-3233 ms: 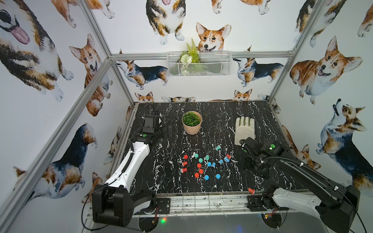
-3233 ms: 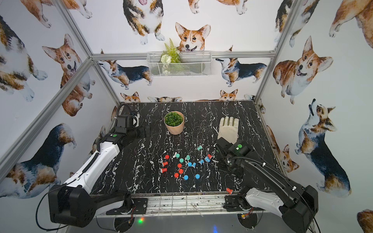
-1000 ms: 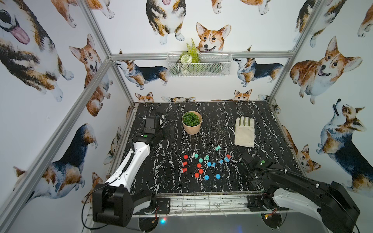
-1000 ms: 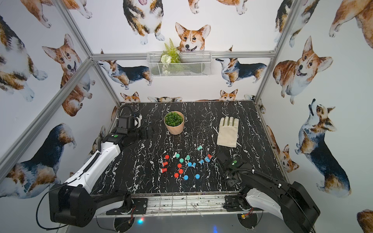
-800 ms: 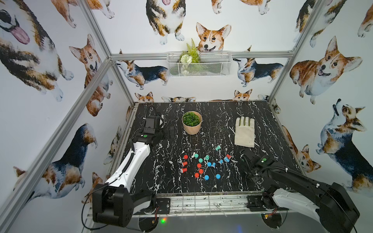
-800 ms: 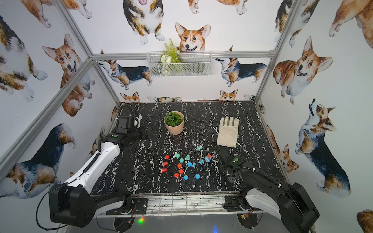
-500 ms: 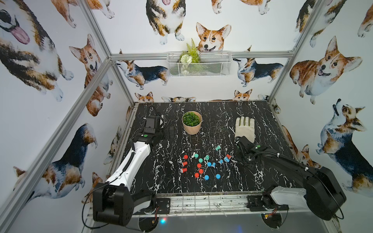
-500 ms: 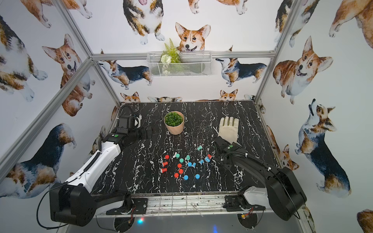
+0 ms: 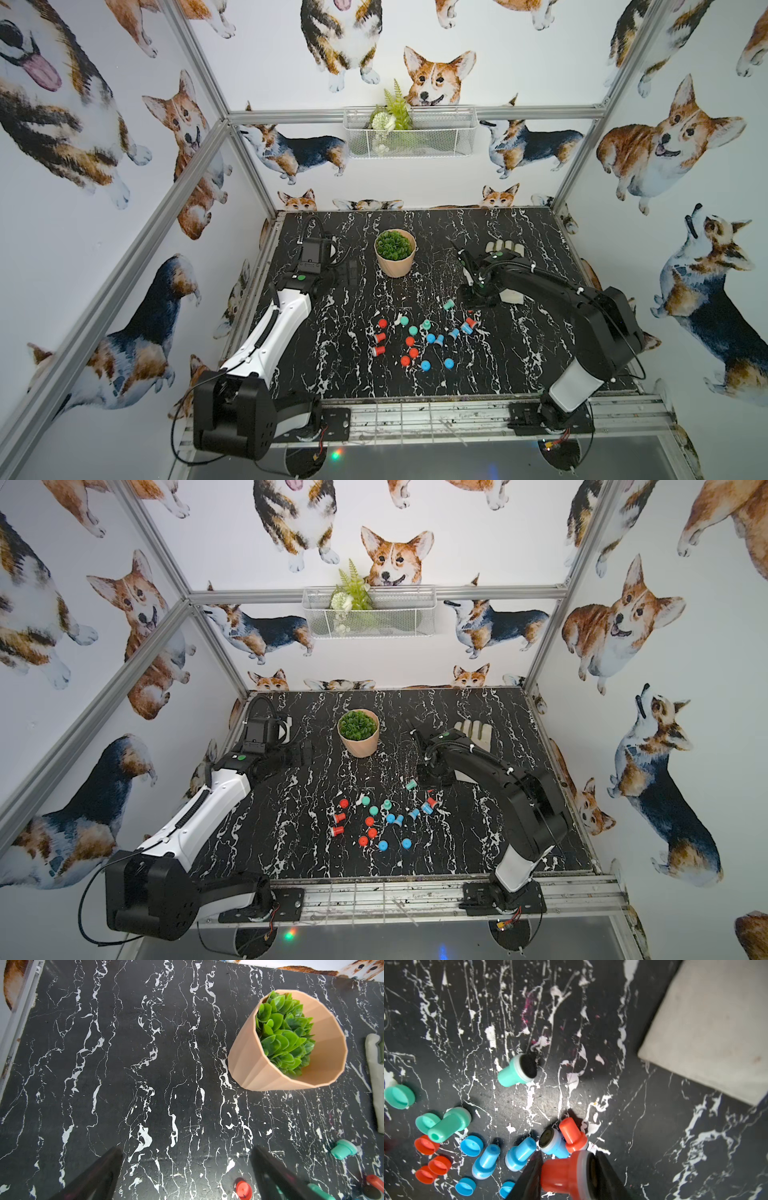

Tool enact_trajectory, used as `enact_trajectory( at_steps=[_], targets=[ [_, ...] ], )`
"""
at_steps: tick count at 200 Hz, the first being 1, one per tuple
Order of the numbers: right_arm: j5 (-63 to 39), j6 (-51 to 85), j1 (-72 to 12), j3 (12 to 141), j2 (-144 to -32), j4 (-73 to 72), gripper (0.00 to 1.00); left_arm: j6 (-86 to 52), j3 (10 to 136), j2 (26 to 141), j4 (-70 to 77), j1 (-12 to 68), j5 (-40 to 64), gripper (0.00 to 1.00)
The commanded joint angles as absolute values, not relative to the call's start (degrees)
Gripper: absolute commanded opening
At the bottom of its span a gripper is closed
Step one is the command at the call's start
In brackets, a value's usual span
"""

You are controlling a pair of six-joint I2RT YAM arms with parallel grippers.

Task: Close the stamp cap
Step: Place the stamp at the center of the board.

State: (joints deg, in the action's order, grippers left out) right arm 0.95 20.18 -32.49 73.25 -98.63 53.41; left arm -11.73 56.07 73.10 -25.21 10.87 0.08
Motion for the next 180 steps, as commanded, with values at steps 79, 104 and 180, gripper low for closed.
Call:
enact_trajectory(
  at_steps=[79, 104, 180],
  targets=[
    [-3.2, 0.9, -25.6, 85.4, -115.2, 59.4, 0.4, -11.1, 57.2, 75.8, -25.5, 10.8, 0.7, 1.0],
    [-1.2, 0.9, -25.6, 85.3, -116.8, 58.6, 0.45, -11.1, 57.4, 75.8, -25.6, 10.9, 0.8, 1.0],
    [3.4, 10.1, -26.0, 85.6, -111.8, 59.3, 0.66, -11.1, 57.3, 75.2, -25.6, 11.1, 0.6, 1.0]
  ],
)
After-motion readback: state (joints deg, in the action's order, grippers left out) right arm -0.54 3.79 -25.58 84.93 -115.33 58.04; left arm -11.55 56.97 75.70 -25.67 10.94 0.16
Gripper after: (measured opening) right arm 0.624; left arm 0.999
